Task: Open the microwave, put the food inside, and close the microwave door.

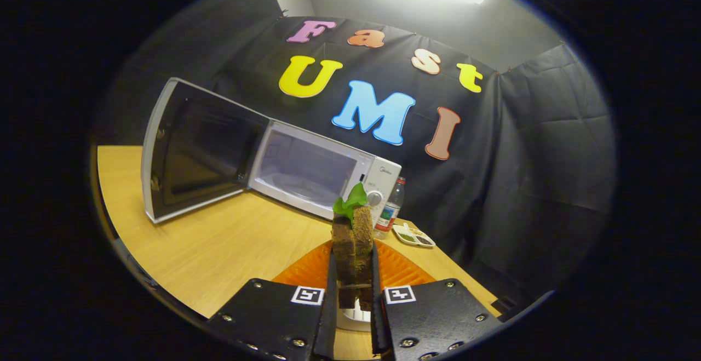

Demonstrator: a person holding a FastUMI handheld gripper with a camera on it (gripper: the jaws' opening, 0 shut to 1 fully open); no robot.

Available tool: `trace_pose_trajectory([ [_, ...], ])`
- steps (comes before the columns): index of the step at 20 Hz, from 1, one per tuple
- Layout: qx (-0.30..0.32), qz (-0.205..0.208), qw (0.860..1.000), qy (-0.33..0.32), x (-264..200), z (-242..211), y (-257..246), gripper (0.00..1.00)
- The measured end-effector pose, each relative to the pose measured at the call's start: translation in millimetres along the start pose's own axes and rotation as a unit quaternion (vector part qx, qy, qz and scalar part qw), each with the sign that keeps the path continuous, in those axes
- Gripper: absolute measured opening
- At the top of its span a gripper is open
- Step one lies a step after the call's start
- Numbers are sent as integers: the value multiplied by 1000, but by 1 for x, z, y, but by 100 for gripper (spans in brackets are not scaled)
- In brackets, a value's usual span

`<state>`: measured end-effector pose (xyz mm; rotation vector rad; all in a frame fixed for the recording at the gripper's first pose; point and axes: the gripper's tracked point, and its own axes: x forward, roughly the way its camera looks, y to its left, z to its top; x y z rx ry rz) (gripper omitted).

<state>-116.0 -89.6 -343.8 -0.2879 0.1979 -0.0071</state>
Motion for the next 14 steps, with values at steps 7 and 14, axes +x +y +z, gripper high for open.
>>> trace_pose_trajectory([
  [7, 111, 75, 990, -31, 16, 70, 49, 26],
  [14, 254, 144, 957, 2, 91, 102, 87, 26],
])
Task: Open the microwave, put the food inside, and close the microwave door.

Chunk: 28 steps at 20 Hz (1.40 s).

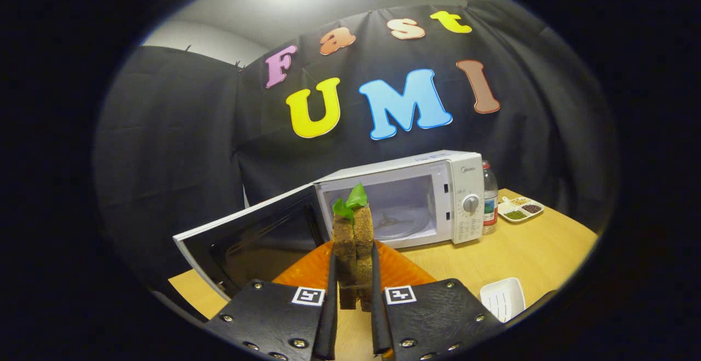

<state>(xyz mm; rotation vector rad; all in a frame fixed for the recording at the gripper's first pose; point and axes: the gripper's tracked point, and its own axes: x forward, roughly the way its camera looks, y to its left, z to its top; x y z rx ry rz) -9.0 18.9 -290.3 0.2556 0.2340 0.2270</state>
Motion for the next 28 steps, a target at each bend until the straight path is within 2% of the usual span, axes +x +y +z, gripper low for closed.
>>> trace_pose_trajectory([
  [2, 8, -8, 1000, -7, 35, 4, -5, 26],
  [4, 46, 2, 999, 15, 71, -8, -4, 26],
  [7, 73, -13, 997, 26, 128, -13, -15, 26],
  [11, 147, -6, 988, 40, 197, -18, -22, 26],
  [16, 170, -19, 985, 8, 256, -11, -35, 26],
  [19, 200, -32, 979, 1, 285, -16, -49, 26],
  [25, 182, -65, 981, -6, 298, -23, -71, 26],
  [28, 138, -131, 982, 12, 291, -34, -99, 43],
])
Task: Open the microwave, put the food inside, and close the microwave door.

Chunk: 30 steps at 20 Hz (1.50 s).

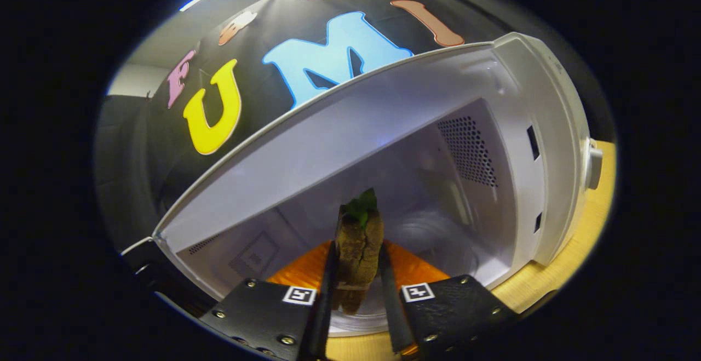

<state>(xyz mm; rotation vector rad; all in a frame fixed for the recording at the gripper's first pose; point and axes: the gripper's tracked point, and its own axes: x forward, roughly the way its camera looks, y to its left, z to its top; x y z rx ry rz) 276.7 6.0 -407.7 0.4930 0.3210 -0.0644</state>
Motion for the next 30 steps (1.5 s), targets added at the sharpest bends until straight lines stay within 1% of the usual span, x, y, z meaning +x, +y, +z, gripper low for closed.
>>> trace_pose_trajectory([
  [1, -16, -17, 1000, 0, -1, 0, -8, 52],
  [2, -30, -20, 999, 0, -3, -1, -11, 61],
  [3, -45, -23, 999, -2, -4, -2, -12, 65],
  [4, -60, -34, 998, -2, -5, -2, -16, 67],
  [6, -82, -52, 995, -1, -9, -2, -27, 67],
  [8, -86, -41, 995, -13, -24, 9, -19, 67],
  [9, -104, -45, 993, -28, -32, 17, -19, 68],
  [10, -122, -40, 991, -32, -41, 20, -15, 71],
  [13, -134, 17, 991, -10, -75, 4, 12, 71],
  [16, -171, 43, 984, -7, -120, -2, 29, 71],
  [18, -190, 62, 980, -12, -160, -2, 39, 71],
  [20, -197, 96, 975, -25, -210, 0, 53, 71],
  [24, -226, 166, 959, -46, -305, -4, 75, 71],
  [26, -226, 205, 950, -62, -347, -4, 86, 74],
  [28, -222, 227, 946, -71, -378, -5, 92, 74],
  [30, -233, 243, 940, -62, -402, -14, 99, 77],
])
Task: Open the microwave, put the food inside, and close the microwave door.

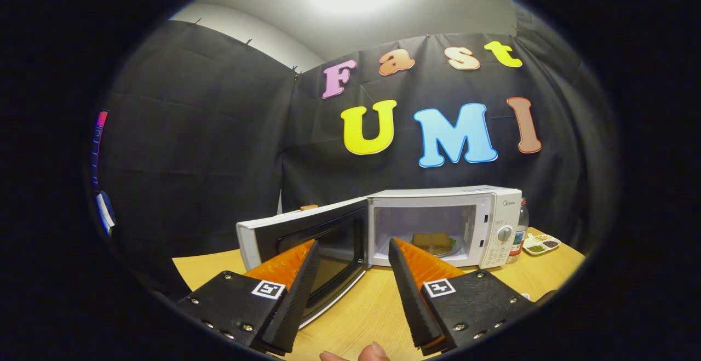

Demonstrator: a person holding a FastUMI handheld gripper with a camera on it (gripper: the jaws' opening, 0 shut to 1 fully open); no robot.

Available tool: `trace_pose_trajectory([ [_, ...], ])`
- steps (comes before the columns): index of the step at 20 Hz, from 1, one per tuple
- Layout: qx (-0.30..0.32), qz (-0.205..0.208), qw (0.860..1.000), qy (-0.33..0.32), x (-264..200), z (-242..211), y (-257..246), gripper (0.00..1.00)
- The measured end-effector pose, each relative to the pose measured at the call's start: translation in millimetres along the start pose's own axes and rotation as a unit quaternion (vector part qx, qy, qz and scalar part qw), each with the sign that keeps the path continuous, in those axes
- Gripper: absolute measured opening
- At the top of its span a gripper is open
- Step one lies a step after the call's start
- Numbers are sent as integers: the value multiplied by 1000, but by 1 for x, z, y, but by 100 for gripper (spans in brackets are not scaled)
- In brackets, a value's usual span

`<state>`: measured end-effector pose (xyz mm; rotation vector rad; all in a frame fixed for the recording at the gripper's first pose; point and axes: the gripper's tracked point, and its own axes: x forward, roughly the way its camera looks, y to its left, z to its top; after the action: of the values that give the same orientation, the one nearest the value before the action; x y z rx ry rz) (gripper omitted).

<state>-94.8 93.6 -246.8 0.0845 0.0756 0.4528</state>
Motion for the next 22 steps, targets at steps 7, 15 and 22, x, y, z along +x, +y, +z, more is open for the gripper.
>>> trace_pose_trajectory([
  [7, -26, 121, 992, -3, -19, 3, 113, 71],
  [15, -20, 143, 989, 41, 41, -37, 167, 5],
  [22, -26, 125, 990, 54, 55, -49, 151, 1],
])
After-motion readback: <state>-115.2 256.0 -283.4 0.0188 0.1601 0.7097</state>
